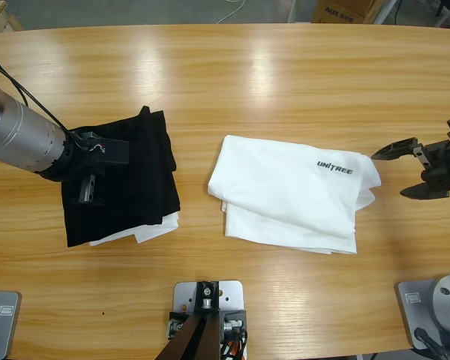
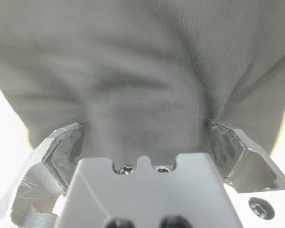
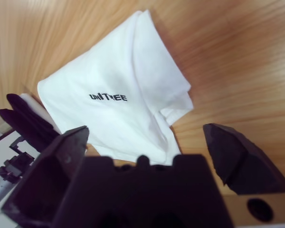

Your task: Fold clothes

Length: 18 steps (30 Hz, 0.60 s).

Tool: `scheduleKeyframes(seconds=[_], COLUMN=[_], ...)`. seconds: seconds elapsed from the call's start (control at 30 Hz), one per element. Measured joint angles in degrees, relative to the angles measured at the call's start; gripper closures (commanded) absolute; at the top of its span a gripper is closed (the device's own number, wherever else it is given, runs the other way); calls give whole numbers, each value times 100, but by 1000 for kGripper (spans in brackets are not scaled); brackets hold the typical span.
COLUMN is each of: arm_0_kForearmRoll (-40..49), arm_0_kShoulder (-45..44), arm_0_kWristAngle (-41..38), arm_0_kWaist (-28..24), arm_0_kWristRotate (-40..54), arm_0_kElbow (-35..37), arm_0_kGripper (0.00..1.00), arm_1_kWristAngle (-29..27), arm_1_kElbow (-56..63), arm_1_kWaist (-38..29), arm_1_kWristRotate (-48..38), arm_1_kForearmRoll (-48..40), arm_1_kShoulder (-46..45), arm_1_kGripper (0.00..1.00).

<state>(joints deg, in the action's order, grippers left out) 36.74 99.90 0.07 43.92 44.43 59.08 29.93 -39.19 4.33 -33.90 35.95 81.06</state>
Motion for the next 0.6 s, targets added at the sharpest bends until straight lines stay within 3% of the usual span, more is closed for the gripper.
scheduleKeyframes(seconds=[0.13, 0.33, 0.6], arm_0_kForearmRoll=[317, 1189, 1875], arm_0_kShoulder=[-375, -445, 452], arm_0_kWristAngle=[-152, -529, -683], arm_0_kWaist=[0, 12, 91], arm_0_kWristRotate=[-174, 97, 213], arm_0_kElbow=[485, 1482, 3270], arm_0_kGripper=[0, 0, 0], arm_1_kWristAngle=[-61, 2, 45], arm_1_kElbow=[65, 610, 891], arm_1_kWaist=[8, 9, 9], arm_1_kWristRotate=[-463, -578, -583], arm_1_kForearmRoll=[37, -843, -1606], arm_1_kShoulder=[-238, -125, 428], arm_1_kGripper=[0, 0, 0])
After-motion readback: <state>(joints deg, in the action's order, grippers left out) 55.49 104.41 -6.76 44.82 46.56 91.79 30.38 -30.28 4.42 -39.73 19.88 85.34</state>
